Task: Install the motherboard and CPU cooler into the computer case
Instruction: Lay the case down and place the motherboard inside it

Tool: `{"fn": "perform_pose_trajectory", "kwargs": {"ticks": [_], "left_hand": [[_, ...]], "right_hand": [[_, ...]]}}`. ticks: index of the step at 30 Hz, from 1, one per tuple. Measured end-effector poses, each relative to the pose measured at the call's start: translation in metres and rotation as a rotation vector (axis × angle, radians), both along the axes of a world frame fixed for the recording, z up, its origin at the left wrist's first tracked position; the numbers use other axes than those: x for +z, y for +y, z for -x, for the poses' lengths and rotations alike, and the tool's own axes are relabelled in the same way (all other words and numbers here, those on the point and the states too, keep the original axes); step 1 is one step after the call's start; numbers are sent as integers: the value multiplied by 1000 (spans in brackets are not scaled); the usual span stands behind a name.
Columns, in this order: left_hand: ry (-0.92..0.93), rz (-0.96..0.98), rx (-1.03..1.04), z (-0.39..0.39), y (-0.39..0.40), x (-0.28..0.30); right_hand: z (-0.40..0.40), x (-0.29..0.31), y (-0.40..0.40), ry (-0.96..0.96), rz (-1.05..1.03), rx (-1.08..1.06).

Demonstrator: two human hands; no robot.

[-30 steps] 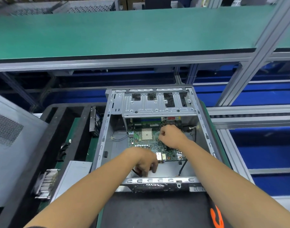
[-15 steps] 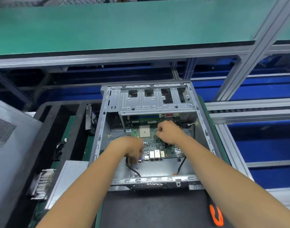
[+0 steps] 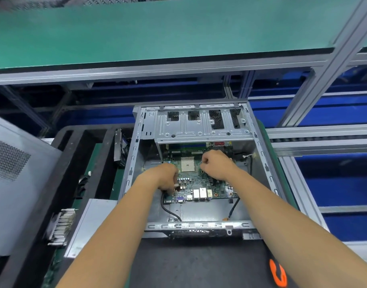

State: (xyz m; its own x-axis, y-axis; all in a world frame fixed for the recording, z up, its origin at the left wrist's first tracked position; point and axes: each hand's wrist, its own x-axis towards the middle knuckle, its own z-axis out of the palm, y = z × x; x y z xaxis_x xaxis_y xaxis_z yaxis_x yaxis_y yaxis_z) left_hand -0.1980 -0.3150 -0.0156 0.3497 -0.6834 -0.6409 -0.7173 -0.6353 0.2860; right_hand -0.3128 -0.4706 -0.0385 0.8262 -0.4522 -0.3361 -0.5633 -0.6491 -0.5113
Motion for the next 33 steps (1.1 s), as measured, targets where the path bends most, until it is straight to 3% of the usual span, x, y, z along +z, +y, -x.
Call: {"fn": "perform_pose_trajectory", "kwargs": {"ticks": [5, 12, 18, 33], "left_hand": [[79, 76, 97, -12, -2, 1], [117, -33, 189, -18, 0, 0], [13, -29, 85, -16, -2, 2], [-144, -162, 123, -23, -1, -5]], "right_hand": [[-3, 0, -1, -8, 13, 13], [-5, 3, 0, -16, 32, 49], [-4, 6, 2, -14, 19, 58], [-4, 5, 2, -7, 15, 54]]}}
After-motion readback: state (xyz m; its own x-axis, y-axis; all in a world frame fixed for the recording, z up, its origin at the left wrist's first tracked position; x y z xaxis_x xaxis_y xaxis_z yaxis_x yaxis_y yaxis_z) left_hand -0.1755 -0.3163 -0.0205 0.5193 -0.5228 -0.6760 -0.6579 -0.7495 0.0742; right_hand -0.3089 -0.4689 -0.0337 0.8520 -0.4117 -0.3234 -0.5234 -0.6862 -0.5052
